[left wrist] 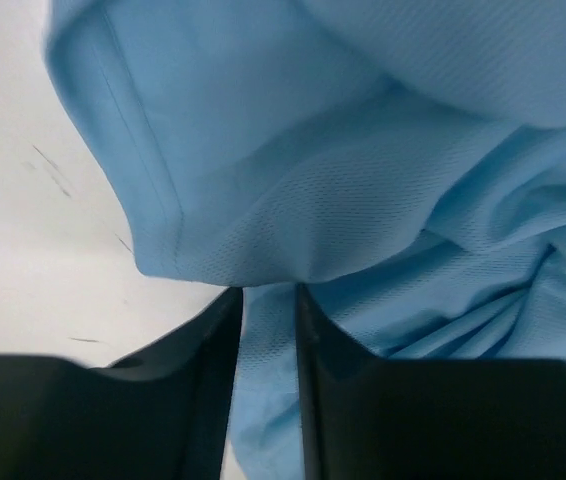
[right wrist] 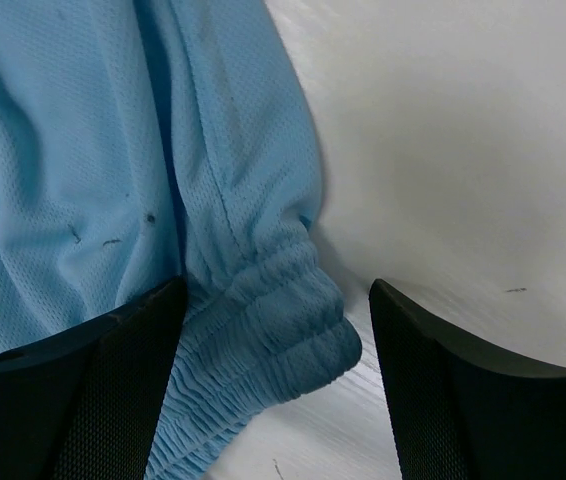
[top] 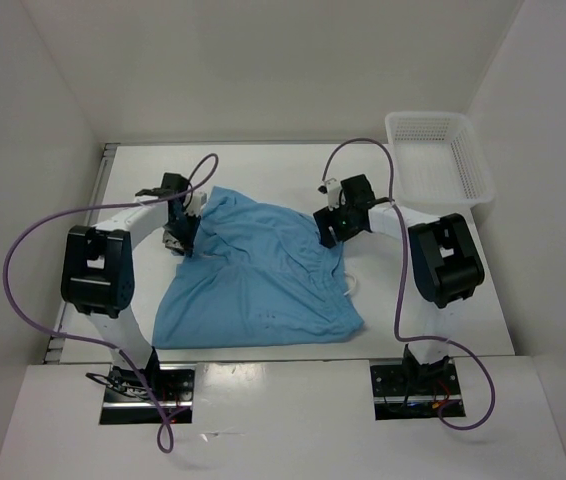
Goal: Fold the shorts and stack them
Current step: Flatten the shorts out
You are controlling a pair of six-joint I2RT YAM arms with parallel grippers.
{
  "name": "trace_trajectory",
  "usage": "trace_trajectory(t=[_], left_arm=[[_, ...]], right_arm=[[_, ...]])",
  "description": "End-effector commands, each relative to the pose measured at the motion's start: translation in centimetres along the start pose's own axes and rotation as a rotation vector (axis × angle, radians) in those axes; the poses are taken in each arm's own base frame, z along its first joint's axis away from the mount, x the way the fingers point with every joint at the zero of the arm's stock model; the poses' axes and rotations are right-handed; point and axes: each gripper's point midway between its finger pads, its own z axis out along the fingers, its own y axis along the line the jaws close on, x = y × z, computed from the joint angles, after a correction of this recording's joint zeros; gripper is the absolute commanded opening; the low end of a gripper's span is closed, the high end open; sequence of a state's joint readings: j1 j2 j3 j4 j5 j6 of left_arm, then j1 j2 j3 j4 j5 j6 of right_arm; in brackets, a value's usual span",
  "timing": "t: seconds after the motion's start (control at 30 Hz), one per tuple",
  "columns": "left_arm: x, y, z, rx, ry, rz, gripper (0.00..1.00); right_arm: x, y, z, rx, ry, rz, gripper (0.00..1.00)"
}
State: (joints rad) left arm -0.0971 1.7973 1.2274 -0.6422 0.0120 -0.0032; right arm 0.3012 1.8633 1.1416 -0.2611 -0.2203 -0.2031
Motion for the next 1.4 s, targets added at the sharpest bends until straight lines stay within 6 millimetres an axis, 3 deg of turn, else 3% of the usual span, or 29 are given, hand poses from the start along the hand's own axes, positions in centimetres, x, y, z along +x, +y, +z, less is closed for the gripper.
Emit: trace_trajectory(t=[0.0, 0.07, 0.1, 0.17, 0.23, 0.27, 0.33, 0.4, 0.43, 0.47, 0.5, 0.53, 0.63, 0.83, 1.23, 1.37], left_arm=[[3.0, 0.1, -0.3, -0.022, 0.066, 0.005, 0.37], [3.3, 0.3, -0.7, -0.030, 0.071, 0.006, 0.41], [2.3, 0.3, -1.3, -0.033, 0.038, 0.006, 0.41], [-3.7, 0.0, -4.1, -0.011, -0.123, 0.012, 0.41], [-8.8, -0.5, -6.2, 0.022, -0.262, 0.023, 0.49], [-12.6, -0.9, -7.6, 0.053, -0.340, 0.034, 0.51], [-15.7, -1.2, -8.0, 0.075, -0.396, 0.043, 0.54], [-17.8, -1.0, -6.0, 0.075, -0.396, 0.043, 0.54], [-18.2, -0.9, -5.0, 0.076, -0.384, 0.042, 0.56], [-17.9, -0.8, -2.1, 0.080, -0.333, 0.038, 0.56], [-18.7, -1.0, -1.9, 0.092, -0.330, 0.039, 0.57], [-18.2, -0.9, 0.8, 0.097, -0.273, 0.034, 0.57], [-19.3, -1.7, 2.8, 0.152, -0.251, 0.037, 0.57], [-20.0, -2.5, 3.8, 0.207, -0.256, 0.044, 0.60], [-14.7, -1.2, 7.8, 0.133, -0.102, 0.017, 0.60], [-14.4, -1.6, 7.9, 0.155, -0.094, 0.017, 0.38]], right_arm=[[-2.0, 0.4, -1.2, 0.016, -0.073, -0.056, 0.79], [-2.0, 0.3, -1.2, 0.016, -0.073, -0.069, 0.79], [-2.0, 0.3, -1.2, 0.017, -0.073, -0.078, 0.79], [-1.7, 0.1, -1.4, 0.023, -0.050, -0.096, 0.79], [-2.5, 0.0, -1.8, 0.025, -0.056, -0.130, 0.79], [-2.3, 0.1, -1.8, 0.014, -0.049, -0.139, 0.79], [-3.0, -0.1, -2.1, 0.017, -0.059, -0.171, 0.77], [-3.0, -0.3, -2.1, 0.026, -0.056, -0.185, 0.76], [-3.0, -0.3, -2.1, 0.027, -0.056, -0.202, 0.76], [-3.1, -0.5, -2.5, 0.037, -0.055, -0.213, 0.76], [-3.1, -0.6, -2.5, 0.037, -0.055, -0.231, 0.75], [-2.9, -0.7, -2.5, 0.045, -0.044, -0.229, 0.75], [-3.0, -0.7, -2.6, 0.045, -0.040, -0.241, 0.74], [-3.0, -0.5, -2.9, 0.035, -0.040, -0.250, 0.72], [-3.6, -0.5, -2.9, 0.029, -0.051, -0.261, 0.72], [-3.4, -0.8, -2.9, 0.037, -0.039, -0.283, 0.71]])
